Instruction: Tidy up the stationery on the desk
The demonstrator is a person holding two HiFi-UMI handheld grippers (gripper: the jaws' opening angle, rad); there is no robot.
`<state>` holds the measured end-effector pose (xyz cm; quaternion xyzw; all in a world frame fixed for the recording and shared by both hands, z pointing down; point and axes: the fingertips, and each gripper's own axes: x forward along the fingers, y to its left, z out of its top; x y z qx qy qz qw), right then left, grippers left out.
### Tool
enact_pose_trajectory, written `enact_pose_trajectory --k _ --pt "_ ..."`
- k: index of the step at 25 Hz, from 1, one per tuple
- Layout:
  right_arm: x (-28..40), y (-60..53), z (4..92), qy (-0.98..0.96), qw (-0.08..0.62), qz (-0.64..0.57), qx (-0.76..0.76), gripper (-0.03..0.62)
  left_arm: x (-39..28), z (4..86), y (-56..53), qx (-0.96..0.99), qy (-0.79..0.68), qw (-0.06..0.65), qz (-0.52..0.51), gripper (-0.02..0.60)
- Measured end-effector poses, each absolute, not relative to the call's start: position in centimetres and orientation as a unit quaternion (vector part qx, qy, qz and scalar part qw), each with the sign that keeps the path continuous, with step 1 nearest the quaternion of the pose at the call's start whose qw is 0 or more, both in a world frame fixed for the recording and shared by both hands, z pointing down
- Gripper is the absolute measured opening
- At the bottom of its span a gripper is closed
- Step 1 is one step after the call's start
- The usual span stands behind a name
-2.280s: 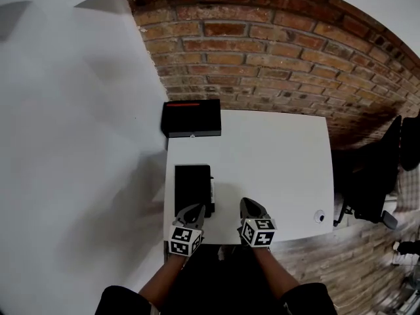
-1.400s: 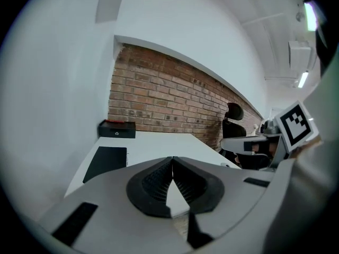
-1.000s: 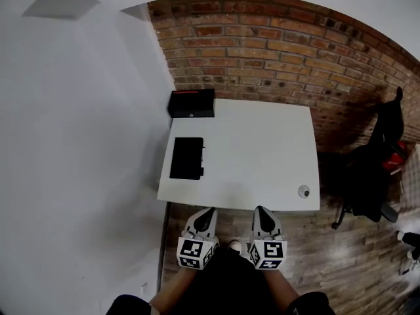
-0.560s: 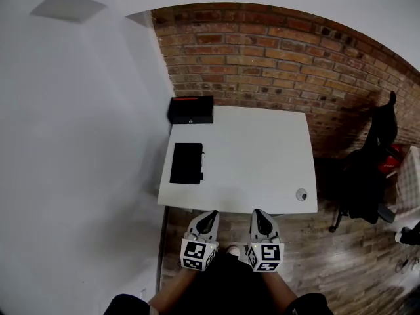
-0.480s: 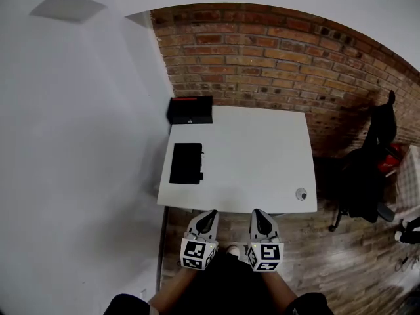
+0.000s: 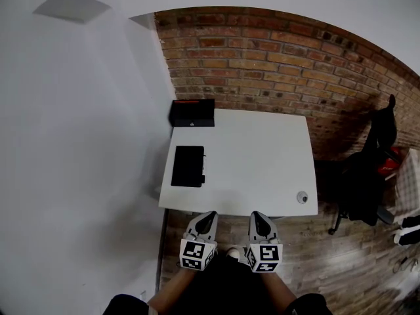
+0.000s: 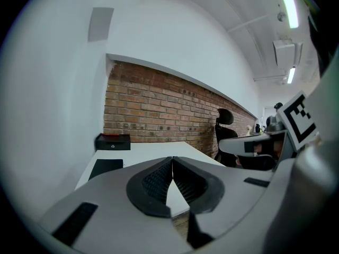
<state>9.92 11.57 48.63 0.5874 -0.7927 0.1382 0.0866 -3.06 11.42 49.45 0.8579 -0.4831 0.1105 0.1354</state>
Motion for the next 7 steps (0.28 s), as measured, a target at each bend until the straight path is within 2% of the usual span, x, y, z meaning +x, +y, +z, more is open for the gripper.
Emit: enact_pose_trajectory --k 7 --pt "9.44 11.08 49.01 -0.793 0.094 0.145 0.584 0.021 -3.38 49.86 11.33 0.859 -0.479 0.140 0.114 0.015"
